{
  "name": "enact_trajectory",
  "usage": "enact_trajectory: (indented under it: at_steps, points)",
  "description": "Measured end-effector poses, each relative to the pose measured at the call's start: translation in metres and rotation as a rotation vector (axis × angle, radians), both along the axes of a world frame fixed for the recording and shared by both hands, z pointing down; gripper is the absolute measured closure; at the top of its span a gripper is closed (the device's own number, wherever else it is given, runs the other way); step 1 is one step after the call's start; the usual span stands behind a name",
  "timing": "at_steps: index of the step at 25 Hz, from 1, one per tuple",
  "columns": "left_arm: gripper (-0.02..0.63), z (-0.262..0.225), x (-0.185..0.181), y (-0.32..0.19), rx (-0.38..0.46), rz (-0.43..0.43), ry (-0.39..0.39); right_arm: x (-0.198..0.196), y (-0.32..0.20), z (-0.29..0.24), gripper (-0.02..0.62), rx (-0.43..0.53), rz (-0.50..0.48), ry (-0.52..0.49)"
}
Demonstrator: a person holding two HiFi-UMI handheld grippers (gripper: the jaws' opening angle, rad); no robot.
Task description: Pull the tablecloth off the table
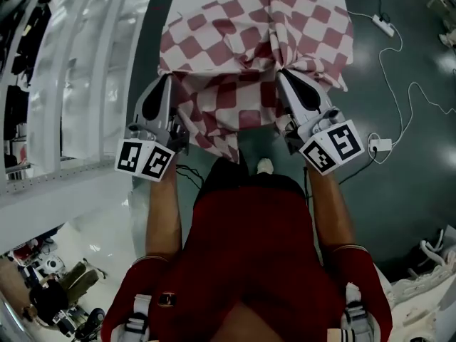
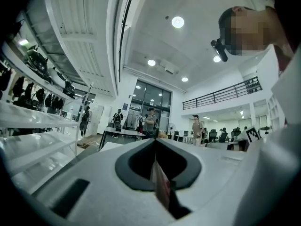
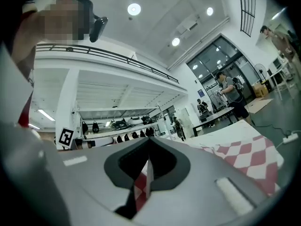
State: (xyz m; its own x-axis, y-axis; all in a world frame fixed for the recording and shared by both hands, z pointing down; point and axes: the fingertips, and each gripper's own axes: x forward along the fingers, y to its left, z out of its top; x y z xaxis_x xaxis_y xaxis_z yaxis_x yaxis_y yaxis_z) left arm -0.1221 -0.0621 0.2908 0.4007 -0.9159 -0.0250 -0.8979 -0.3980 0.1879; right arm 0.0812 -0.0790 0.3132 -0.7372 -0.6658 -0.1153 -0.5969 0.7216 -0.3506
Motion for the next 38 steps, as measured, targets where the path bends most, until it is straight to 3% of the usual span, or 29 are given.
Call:
enact_trajectory:
  at_steps: [9, 17, 23, 28, 32, 38]
  points:
    - [0.598, -0.027, -0.003, 0.107, 0.071, 0.054, 0.052, -0.01, 0.11, -0.02, 0.581, 0.043, 0.023, -0.022]
    - [0.598, -0.036, -0.078, 0.194, 0.13, 0.142, 0.081, -0.078, 0.201, -0.028, 0.581, 0.06, 0.124, -0.051]
    - [0.598, -0.067, -0.131, 0.304, 0.184, 0.243, 0.066, -0.125, 0.317, -0.063, 0.581, 0.105, 0.238, -0.056]
    - [0.598, -0.063, -0.126, 0.369, 0.192, 0.297, 0.082, -0.102, 0.393, -0.056, 0.581, 0.083, 0.331, -0.039]
    - [0.598, -0.054, -0.114, 0.391, 0.172, 0.311, 0.105, -0.085, 0.427, -0.041, 0.581, 0.022, 0.353, -0.056]
    - [0.598, -0.062, -0.118, 0.383, 0.151, 0.327, 0.105, -0.097, 0.424, -0.05, 0.581, -0.001, 0.356, -0.049]
